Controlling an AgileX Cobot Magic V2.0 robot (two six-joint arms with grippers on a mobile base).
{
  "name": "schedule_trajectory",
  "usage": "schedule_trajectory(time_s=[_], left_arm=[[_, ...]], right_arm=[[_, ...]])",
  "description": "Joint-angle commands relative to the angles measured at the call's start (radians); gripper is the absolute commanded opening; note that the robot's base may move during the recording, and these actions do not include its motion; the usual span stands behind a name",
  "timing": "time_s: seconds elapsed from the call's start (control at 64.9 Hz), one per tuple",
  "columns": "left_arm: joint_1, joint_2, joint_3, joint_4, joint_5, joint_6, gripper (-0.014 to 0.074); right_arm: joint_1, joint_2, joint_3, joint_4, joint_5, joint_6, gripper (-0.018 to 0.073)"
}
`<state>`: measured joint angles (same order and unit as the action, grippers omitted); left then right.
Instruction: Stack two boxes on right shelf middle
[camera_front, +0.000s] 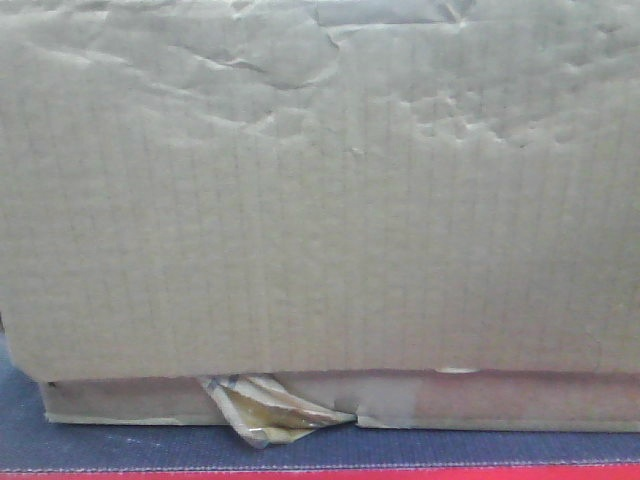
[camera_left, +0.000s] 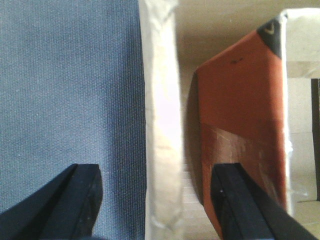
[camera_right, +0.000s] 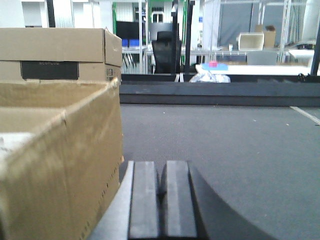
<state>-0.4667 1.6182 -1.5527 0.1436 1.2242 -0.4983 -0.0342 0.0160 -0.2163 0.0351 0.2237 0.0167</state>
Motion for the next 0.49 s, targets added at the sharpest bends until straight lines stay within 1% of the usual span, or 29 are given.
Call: schedule_trajectory(time_s=[0.0, 0.154, 0.231, 0.293, 0.339, 0.4, 0.477], left_arm=[[0.005, -0.005, 0.0, -0.002, -0.003, 0.001, 0.0368], [0.005, -0.005, 0.0, -0.002, -0.003, 0.001, 0.0368], [0.005, -0.005, 0.0, -0.002, -0.003, 0.001, 0.0368], [0.005, -0.005, 0.0, -0.002, -0.003, 0.001, 0.0368], [0.005, -0.005, 0.0, -0.002, -0.003, 0.001, 0.0368], [0.005, -0.005, 0.0, -0.002, -0.003, 0.008, 0.0368], [0.005, -0.005, 0.0, -0.002, -0.003, 0.021, 0.0368]], right_arm=[[-0.004, 0.074, -0.137, 0.002, 0.182, 0.004, -0.0162], [-0.004, 0.31, -0.319, 0.007, 0.393, 0.004, -0.0162], [-0.004, 0.435, -0.418, 0.007, 0.538, 0.004, -0.0162], [-0.004, 0.525, -0.477, 0.007, 0.625, 0.004, -0.0162], [-0.004, 0.592, -0.512, 0.007, 0.658, 0.004, -0.0162], [-0.004, 0.655, -0.549, 0.009, 0.667, 0.004, -0.0162], [-0.004, 0.719, -0.574, 0.037, 0.691, 0.004, -0.0162]])
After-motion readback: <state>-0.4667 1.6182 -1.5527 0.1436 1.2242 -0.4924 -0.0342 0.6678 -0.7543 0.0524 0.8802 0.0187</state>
